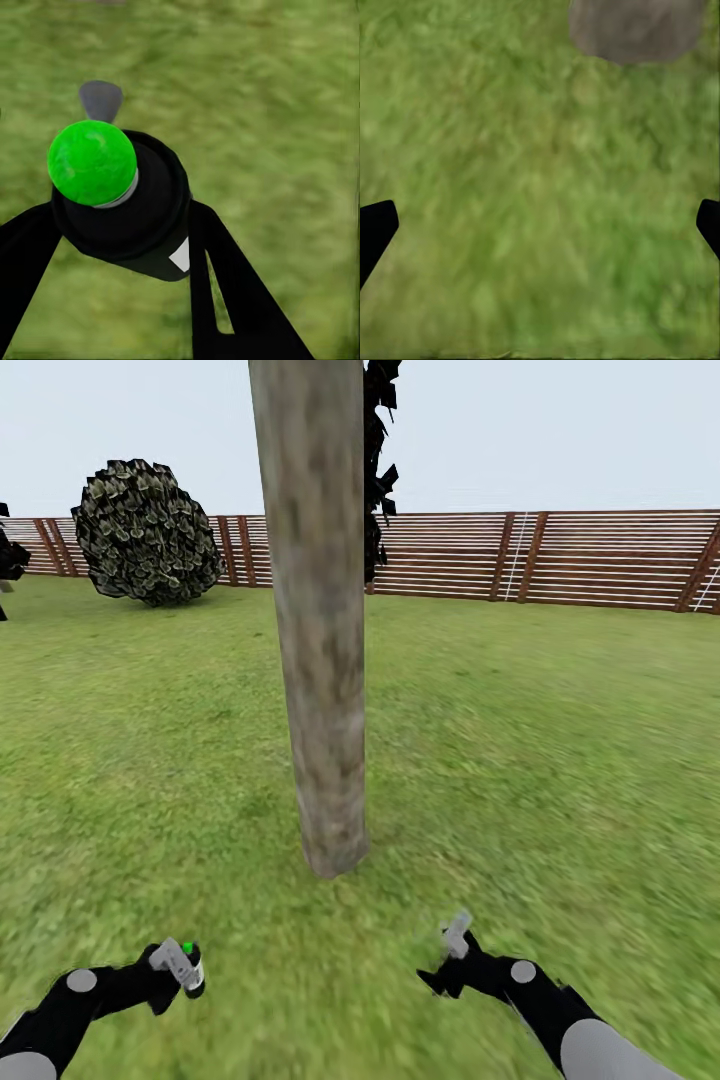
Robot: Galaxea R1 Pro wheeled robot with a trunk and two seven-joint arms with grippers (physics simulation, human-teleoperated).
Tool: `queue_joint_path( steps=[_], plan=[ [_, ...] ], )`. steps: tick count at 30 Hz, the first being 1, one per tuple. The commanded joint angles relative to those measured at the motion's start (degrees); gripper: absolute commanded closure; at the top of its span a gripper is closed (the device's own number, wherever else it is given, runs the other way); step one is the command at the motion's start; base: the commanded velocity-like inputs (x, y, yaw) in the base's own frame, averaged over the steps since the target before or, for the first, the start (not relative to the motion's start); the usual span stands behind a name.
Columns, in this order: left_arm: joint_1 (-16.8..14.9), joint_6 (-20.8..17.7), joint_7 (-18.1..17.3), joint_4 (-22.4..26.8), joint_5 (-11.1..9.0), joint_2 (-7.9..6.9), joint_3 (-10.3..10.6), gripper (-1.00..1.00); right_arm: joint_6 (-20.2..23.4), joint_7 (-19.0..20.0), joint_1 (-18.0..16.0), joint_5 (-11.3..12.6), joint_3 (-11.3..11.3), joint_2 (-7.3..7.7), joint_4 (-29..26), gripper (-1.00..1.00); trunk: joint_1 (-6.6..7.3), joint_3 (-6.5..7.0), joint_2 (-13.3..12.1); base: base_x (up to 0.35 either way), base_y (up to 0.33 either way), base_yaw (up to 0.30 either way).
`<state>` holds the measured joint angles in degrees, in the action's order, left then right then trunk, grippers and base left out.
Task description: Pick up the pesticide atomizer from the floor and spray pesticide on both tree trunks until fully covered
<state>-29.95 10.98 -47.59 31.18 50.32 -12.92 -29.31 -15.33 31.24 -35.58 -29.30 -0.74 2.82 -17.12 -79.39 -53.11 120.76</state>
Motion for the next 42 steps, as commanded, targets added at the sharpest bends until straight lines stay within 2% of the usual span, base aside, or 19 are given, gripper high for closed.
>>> queue_joint_path(
  steps=[1, 2, 4, 5, 6, 7, 8, 12, 14, 17, 20, 24, 25, 26, 27, 28, 34, 39, 42],
  plan=[
    [-0.09, -1.02, 1.87, -0.82, 0.49, 0.83, -2.91, 1.0, -1.78, -4.78, 0.04, 1.04, -3.5, 1.4, 2.98, -1.0, 0.01, -0.04, 0.02, 0.0, 0.0, 0.0],
    [-0.12, -2.88, 3.59, -1.15, 0.43, 1.4, -3.91, 1.0, -3.7, -8.64, 0.18, 1.56, -4.91, 2.24, 4.55, -1.0, 0.01, -0.04, 0.02, 0.0, 0.0, 0.0],
    [-0.28, -8.38, 6.98, -1.42, 0.42, 3.5, -4.94, 1.0, -8.95, -18.25, 1.32, 2.16, -6.46, 3.3, 7.37, -1.0, 0.01, -0.04, 0.02, 0.0, 0.0, 0.0],
    [-0.6, -12.24, 8.37, -1.45, 0.45, 5.39, -5.28, 1.0, -12.14, -24.84, 2.26, 2.38, -6.98, 3.55, 9.07, -1.0, 0.01, -0.04, 0.02, 0.0, 0.0, 0.0],
    [-0.79, -14.64, 8.9, -1.44, 0.51, 6.72, -5.37, 1.0, -13.9, -28.98, 2.87, 2.5, -7.17, 3.6, 10.04, -1.0, 0.01, -0.04, 0.02, 0.0, 0.0, 0.0],
    [-0.99, -17.93, 9.38, -1.26, 0.58, 8.81, -5.41, 1.0, -16.07, -34.51, 3.64, 2.64, -7.35, 3.58, 11.13, -1.0, 0.01, -0.04, 0.02, 0.0, 0.0, 0.0],
    [-1.08, -20.04, 9.56, -1.15, 0.61, 10.17, -5.39, 1.0, -17.16, -37.76, 4.0, 2.72, -7.43, 3.57, 11.57, -1.0, 0.01, -0.04, 0.02, 0.0, 0.0, 0.0],
    [-1.85, -26.59, 9.9, -0.76, 0.81, 13.94, -5.35, 1.0, -18.91, -44.23, 4.62, 3.86, -7.64, 3.83, 12.27, -1.0, 0.01, -0.04, 0.02, 0.0, 0.0, 0.0],
    [-3.02, -29.7, 9.96, -0.65, 1.01, 15.23, -5.33, 1.0, -19.23, -45.39, 5.43, 6.13, -7.68, 3.99, 12.83, -1.0, 0.01, -0.04, 0.02, 0.0, 0.0, 0.0],
    [-3.62, -30.91, 10.02, -0.47, 1.01, 15.92, -5.32, 1.0, -19.48, -45.92, 6.7, 7.94, -7.7, 4.0, 13.51, -1.0, 0.01, -0.04, 0.02, 0.0, 0.0, 0.0],
    [-4.27, -31.08, 9.99, -0.36, 0.76, 16.46, -5.31, 1.0, -19.45, -46.07, 7.16, 8.49, -7.7, 4.48, 13.81, -1.0, 0.01, -0.04, 0.02, 0.018, 0.0, 0.0],
    [-7.91, -31.48, 10.03, -0.54, 0.6, 17.18, -5.47, 1.0, -19.44, -46.19, 7.28, 9.01, -7.7, 4.52, 13.94, -1.0, 0.01, -0.04, 0.02, 0.188, 0.0, 0.0],
    [-8.56, -31.54, 10.6, -0.49, 0.64, 18.1, -5.46, 1.0, -19.47, -46.26, 7.88, 12.33, -7.7, 4.51, 13.95, -1.0, 0.01, -0.04, 0.02, 0.298, -0.103, 0.0],
    [-8.64, -31.55, 10.75, -0.45, 0.6, 18.06, -5.68, 1.0, -19.47, -46.27, 8.49, 13.99, -7.7, 4.49, 13.95, -1.0, 0.01, -0.04, 0.02, 0.286, -0.141, 0.0],
    [-8.65, -31.55, 10.8, -0.44, 0.59, 18.05, -5.74, 1.0, -19.47, -46.27, 8.8, 14.47, -7.7, 4.48, 13.95, -1.0, 0.01, -0.04, 0.02, 0.275, -0.156, 0.0],
    [-8.55, -31.46, 12.6, -0.42, 0.58, 18.22, -5.42, 1.0, -19.39, -46.02, 9.82, 15.41, -7.7, 4.22, 13.96, -1.0, 0.01, -0.04, 0.02, 0.117, -0.259, 0.0],
    [-9.2, -31.36, 12.52, -0.48, 0.49, 18.42, -5.9, 1.0, -19.39, -46.09, 9.83, 15.32, -7.7, 4.21, 13.95, -1.0, 0.01, -0.04, 0.02, 0.065, -0.179, 0.0],
    [-12.9, -31.67, 12.55, -0.58, 0.53, 18.61, -5.72, 1.0, -19.39, -46.09, 9.83, 15.32, -7.66, 4.16, 13.95, -1.0, 0.01, -0.04, 0.02, 0.0, 0.0, 0.0],
    [-14.0, -32.79, 12.39, -0.64, 0.54, 18.89, -5.6, 1.0, -19.39, -46.09, 9.83, 15.32, -7.62, 4.13, 13.95, -1.0, 0.01, -0.04, 0.02, 0.0, 0.0, 0.0]
  ],
)
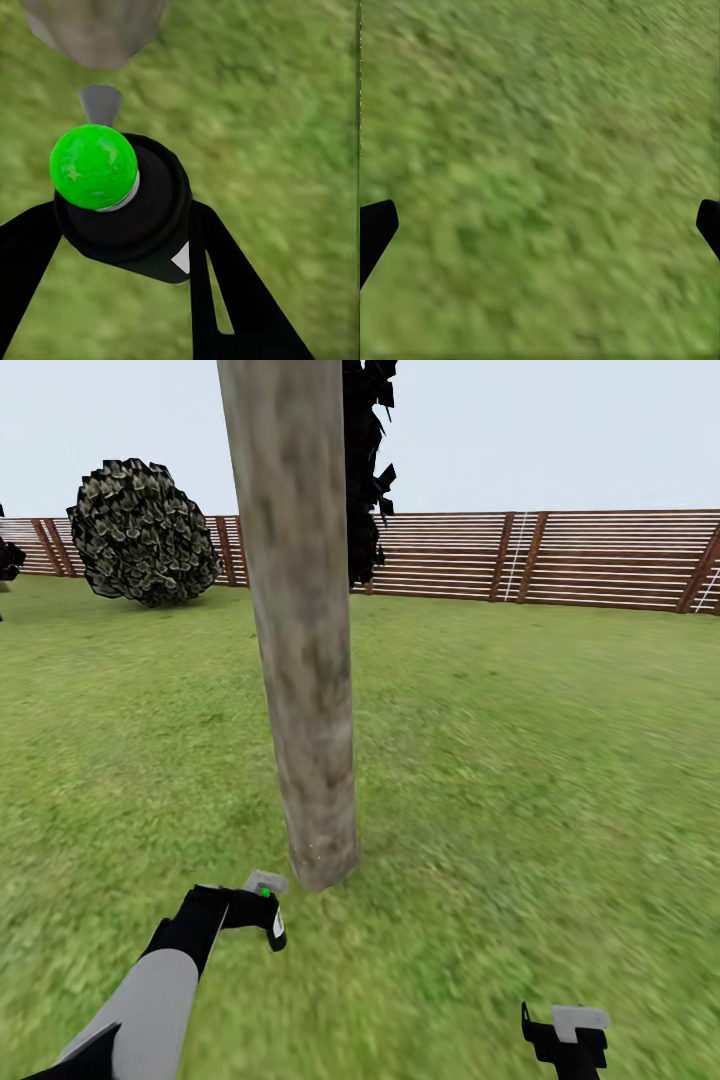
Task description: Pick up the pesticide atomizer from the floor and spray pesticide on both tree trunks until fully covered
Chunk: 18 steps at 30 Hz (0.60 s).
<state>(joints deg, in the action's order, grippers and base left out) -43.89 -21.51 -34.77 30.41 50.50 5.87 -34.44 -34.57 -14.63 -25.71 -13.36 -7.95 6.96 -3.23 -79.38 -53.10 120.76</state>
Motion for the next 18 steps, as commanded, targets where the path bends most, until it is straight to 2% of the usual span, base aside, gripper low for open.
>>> queue_joint_path(
  steps=[1, 3, 5, 7, 9, 11, 12, 13, 15, 17, 18],
  plan=[
    [-0.98, -2.22, -0.54, 0.19, 0.39, -0.07, -0.32, 1.0, -0.15, -0.22, -0.04, -0.61, -0.4, -0.01, 0.06, -1.0, 0.01, -0.05, 0.02, 0.0, 0.0, 0.0],
    [-2.27, -4.55, -0.69, 0.29, 0.48, -1.08, -0.23, 1.0, -0.15, -0.22, -0.04, -0.61, -0.45, -0.01, 0.06, -1.0, 0.01, -0.05, 0.02, 0.0, 0.0, 0.0],
    [-2.68, -5.18, -0.72, 0.3, 0.7, -1.83, -0.15, 1.0, -0.15, -0.21, -0.04, -0.61, -0.43, -0.01, 0.06, -1.0, 0.01, -0.05, 0.02, 0.0, 0.0, 0.0],
    [-2.95, -5.89, -0.73, 0.27, 0.88, -1.07, 0.17, 1.0, -0.15, -0.11, -0.04, -0.64, -0.4, -0.01, 0.08, -1.0, 0.01, -0.05, 0.02, 0.0, 0.0, 0.0],
    [-3.06, -6.28, -0.75, 0.27, 0.9, 0.27, 1.37, 1.0, -0.15, -0.07, -0.04, -0.68, -0.4, -0.01, 0.11, -1.0, 0.01, -0.05, 0.02, 0.0, 0.0, 0.0],
    [-3.2, -7.72, -1.66, 0.26, 0.62, 1.9, 4.98, 1.0, -0.15, -0.05, -0.04, -0.69, -0.4, 0.02, 0.09, -1.0, 0.01, -0.05, 0.02, 0.0, 0.0, 0.0],
    [-3.42, -8.45, -3.08, 0.3, 0.55, 2.07, 6.28, 1.0, -0.15, -0.05, -0.04, -0.7, -0.4, 0.0, 0.08, -1.0, 0.01, -0.05, 0.02, 0.0, 0.0, 0.0],
    [-3.68, -9.07, -5.78, 0.38, 0.58, 1.67, 7.22, 1.0, -0.15, -0.05, -0.04, -0.7, -0.4, 0.0, 0.07, -1.0, 0.01, -0.05, 0.02, 0.0, 0.0, 0.0],
    [-3.94, -9.35, -7.9, 1.1, 0.82, 0.49, 7.62, 1.0, -0.15, -0.05, -0.04, -0.7, -0.4, 0.01, 0.07, -1.0, 0.01, -0.05, 0.02, 0.0, 0.0, 0.0],
    [-4.13, -9.89, -9.25, 3.31, 0.57, -2.99, 7.78, 1.0, -0.15, -0.05, -0.04, -0.7, -0.4, 0.01, 0.06, -1.0, 0.01, -0.05, 0.02, 0.0, 0.0, 0.0],
    [-4.14, -10.24, -9.38, 3.69, 0.54, -3.76, 7.82, 1.0, -0.15, -0.05, -0.04, -0.7, -0.4, 0.02, 0.06, -1.0, 0.01, -0.05, 0.02, 0.0, 0.0, 0.0]
  ],
)
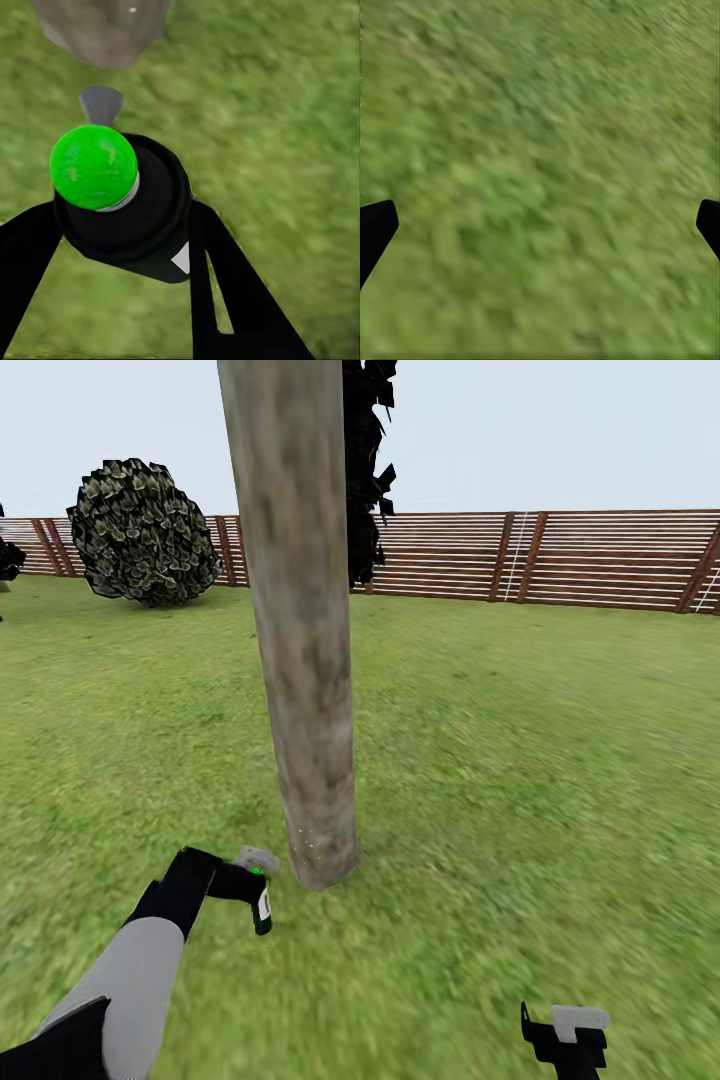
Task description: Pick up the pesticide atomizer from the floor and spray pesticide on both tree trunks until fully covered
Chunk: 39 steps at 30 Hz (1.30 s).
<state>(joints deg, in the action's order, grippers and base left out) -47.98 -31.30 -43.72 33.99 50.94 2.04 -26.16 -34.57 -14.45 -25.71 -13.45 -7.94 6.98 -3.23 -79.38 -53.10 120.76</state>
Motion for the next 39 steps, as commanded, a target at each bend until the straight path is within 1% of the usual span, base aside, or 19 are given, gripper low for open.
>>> queue_joint_path(
  steps=[1, 3, 5, 8, 15, 17, 19, 21, 23, 24, 27, 29, 30, 31, 33, 35, 36, 37, 39],
  plan=[
    [-0.03, -0.72, -0.51, 0.36, 0.11, -0.37, -0.42, 1.0, -0.15, -0.22, -0.04, -0.61, -0.41, 0.02, 0.06, -1.0, 0.01, -0.05, 0.02, 0.0, 0.0, 0.0],
    [-0.05, -1.13, -0.62, 0.76, 0.41, -0.06, -0.07, 1.0, -0.15, -0.22, -0.04, -0.61, -0.45, 0.04, 0.06, -1.0, 0.01, -0.05, 0.02, -0.041, 0.0, 0.0],
    [-0.19, -1.39, -0.62, 0.94, 0.49, 2.32, 1.72, 1.0, -0.15, -0.22, -0.04, -0.61, -0.45, 0.05, 0.06, -1.0, 0.01, -0.05, 0.02, -0.25, 0.0, 0.0],
    [-0.71, -1.77, -0.58, 2.57, 0.4, 4.27, 2.61, 1.0, -0.15, -0.22, -0.04, -0.61, -0.49, 0.05, 0.06, -1.0, 0.01, -0.05, 0.02, -0.282, 0.0, 0.0],
    [-0.92, -6.63, -0.7, 8.96, 0.2, 2.61, 2.94, 1.0, -0.15, -0.22, -0.04, -0.61, -0.49, 0.06, 0.06, -1.0, 0.01, -0.05, 0.02, -0.043, 0.0, 0.0],
    [-1.06, -6.91, -0.72, 9.35, 0.18, 3.86, 4.2, 1.0, -0.15, -0.22, -0.04, -0.61, -0.5, 0.06, 0.06, -1.0, 0.01, -0.05, 0.02, -0.002, 0.0, 0.0],
    [-1.87, -8.8, -0.74, 9.56, -0.02, 5.95, 7.62, 1.0, -0.15, -0.22, -0.04, -0.61, -0.49, 0.06, 0.06, -1.0, 0.01, -0.05, 0.02, 0.0, 0.0, 0.0],
    [-3.24, -10.0, -0.97, 9.57, -0.18, 6.37, 8.78, 1.0, -0.15, -0.22, -0.04, -0.61, -0.5, 0.06, 0.06, -1.0, 0.01, -0.05, 0.02, 0.0, 0.0, 0.0],
    [-3.87, -10.47, -3.17, 9.61, -0.4, 5.9, 9.15, 1.0, -0.13, -0.22, -0.04, -0.61, -0.48, 0.06, 0.06, -1.0, 0.01, -0.05, 0.02, 0.0, 0.0, 0.0],
    [-4.05, -10.54, -4.84, 9.79, -0.32, 5.08, 9.13, 1.0, -0.12, -0.22, -0.04, -0.61, -0.46, 0.06, 0.06, -1.0, 0.01, -0.05, 0.02, 0.0, 0.0, 0.0],
    [-4.28, -10.65, -8.41, 10.17, -0.5, -0.13, 9.14, 1.0, -0.08, -0.22, -0.04, -0.61, -0.45, 0.06, 0.06, -1.0, 0.01, -0.05, 0.02, 0.0, 0.0, 0.0],
    [-4.34, -10.7, -9.16, 10.28, -0.34, 1.57, 9.55, 1.0, -0.07, -0.22, -0.04, -0.61, -0.43, 0.06, 0.06, -1.0, 0.01, -0.05, 0.02, 0.0, 0.0, 0.0],
    [-4.41, -10.7, -9.22, 10.31, -0.15, 3.52, 9.77, 1.0, -0.07, -0.22, -0.04, -0.61, -0.44, 0.06, 0.06, -1.0, 0.01, -0.05, 0.02, 0.0, 0.0, 0.0],
    [-4.5, -10.74, -9.24, 10.34, -0.1, 4.59, 9.85, 1.0, -0.07, -0.22, -0.04, -0.61, -0.46, 0.06, 0.06, -1.0, 0.01, -0.05, 0.02, 0.0, 0.0, 0.0],
    [-5.85, -11.37, -9.27, 10.33, -0.32, 5.83, 9.92, 1.0, -0.06, -0.22, -0.04, -0.61, -0.44, 0.06, 0.06, -1.0, 0.01, -0.05, 0.02, 0.0, 0.0, 0.0],
    [-6.65, -12.16, -9.34, 10.37, -0.28, 5.52, 9.87, 1.0, -0.06, -0.22, -0.04, -0.61, -0.48, 0.06, 0.06, -1.0, 0.01, -0.05, 0.02, 0.0, 0.0, 0.0],
    [-6.79, -12.27, -9.35, 10.49, -0.26, 4.69, 9.77, 1.0, -0.06, -0.22, -0.04, -0.61, -0.46, 0.06, 0.06, -1.0, 0.01, -0.05, 0.02, 0.0, 0.0, 0.0],
    [-7.06, -12.49, -9.39, 11.22, -0.44, 1.14, 9.63, 1.0, -0.06, -0.22, -0.04, -0.61, -0.43, 0.06, 0.06, -1.0, 0.01, -0.05, 0.02, 0.0, 0.0, 0.0],
    [-7.29, -12.54, -9.51, 11.59, -0.21, 0.86, 9.92, 1.0, -0.06, -0.22, -0.04, -0.61, -0.42, 0.06, 0.06, -1.0, 0.01, -0.05, 0.02, 0.0, 0.0, 0.0]
  ],
)
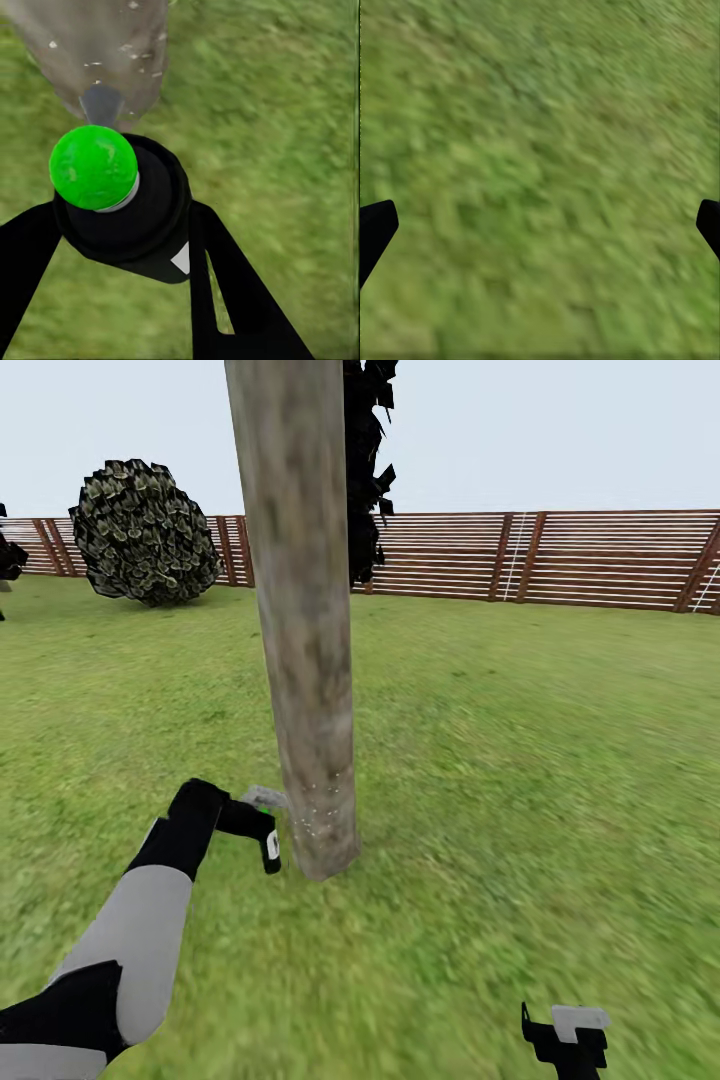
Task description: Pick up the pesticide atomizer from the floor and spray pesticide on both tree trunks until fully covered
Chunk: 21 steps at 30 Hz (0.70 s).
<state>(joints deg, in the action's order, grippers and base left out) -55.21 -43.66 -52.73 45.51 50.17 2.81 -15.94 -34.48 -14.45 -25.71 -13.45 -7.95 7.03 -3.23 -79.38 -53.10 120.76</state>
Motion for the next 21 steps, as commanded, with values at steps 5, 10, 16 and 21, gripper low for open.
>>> queue_joint_path(
  steps=[5, 10, 16, 21],
  plan=[
    [-1.82, -3.84, -0.52, 0.24, 0.79, 3.64, 0.51, 1.0, -0.15, -0.22, -0.04, -0.61, -0.4, -0.09, 0.06, -1.0, 0.01, -0.05, 0.02, 0.0, 0.0, 0.028],
    [-2.6, -5.34, -0.53, 0.6, 0.92, 1.55, 0.57, 1.0, -0.15, -0.22, -0.04, -0.61, -0.4, -0.09, 0.06, -1.0, 0.01, -0.05, 0.02, 0.0, 0.0, 0.229],
    [-2.15, -5.24, -0.53, 0.85, 0.85, -1.2, 0.64, 1.0, -0.15, -0.22, -0.04, -0.61, -0.4, -0.08, 0.05, -1.0, 0.01, -0.05, 0.02, 0.0, -0.028, 0.114],
    [-2.58, -5.29, -0.44, 0.96, 0.81, -0.98, 0.57, 1.0, -0.15, -0.22, -0.04, -0.61, -0.4, -0.01, 0.06, -1.0, 0.01, -0.05, 0.02, 0.0, -0.234, 0.004]
  ],
)
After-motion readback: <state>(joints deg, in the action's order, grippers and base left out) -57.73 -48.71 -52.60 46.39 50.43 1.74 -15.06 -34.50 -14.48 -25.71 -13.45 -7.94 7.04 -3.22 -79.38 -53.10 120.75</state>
